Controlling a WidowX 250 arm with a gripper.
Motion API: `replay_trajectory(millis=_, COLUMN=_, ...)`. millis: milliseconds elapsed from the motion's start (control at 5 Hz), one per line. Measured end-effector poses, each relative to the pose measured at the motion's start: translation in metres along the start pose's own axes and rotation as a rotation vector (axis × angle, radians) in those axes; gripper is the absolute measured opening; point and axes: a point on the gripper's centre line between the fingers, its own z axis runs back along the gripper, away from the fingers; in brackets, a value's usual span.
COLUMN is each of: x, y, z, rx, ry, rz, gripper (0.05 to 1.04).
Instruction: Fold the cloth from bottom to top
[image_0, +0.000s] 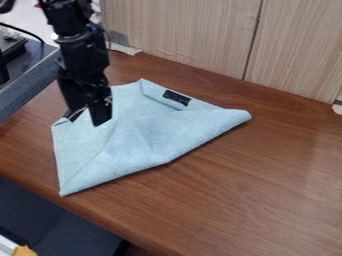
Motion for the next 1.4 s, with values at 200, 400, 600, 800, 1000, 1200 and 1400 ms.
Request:
replay_trajectory(millis=200, x=-0.026, y=0.005, z=-0.008, rx=0.041, ry=0.054, rz=0.104, gripper=0.999)
replay_trajectory(millis=400, x=-0.045, y=0.006, z=-0.022, rx=0.060, ry=0.091, rz=0.168, gripper=0.999)
replay_trajectory(millis=600, x=-0.054, y=0.010, z=-0.041, rx=0.116, ry=0.125, rz=0.252, gripper=0.999)
replay_trajectory(millis=800, x=-0.055, y=0.013, z=-0.053, rx=0.134, ry=0.130, rz=0.272, gripper=0.999)
replay_trajectory(millis=1000, x=-0.054, y=0.015, z=-0.062, rx=0.136, ry=0.161, rz=0.287, gripper=0.999)
replay_trajectory(millis=1200, x=-0.050, y=0.014, z=-0.068, rx=0.130, ry=0.172, rz=0.311, gripper=0.999)
replay_trajectory(millis=1400, x=-0.043, y=0.014, z=-0.075, rx=0.108, ry=0.142, rz=0.343, gripper=0.997)
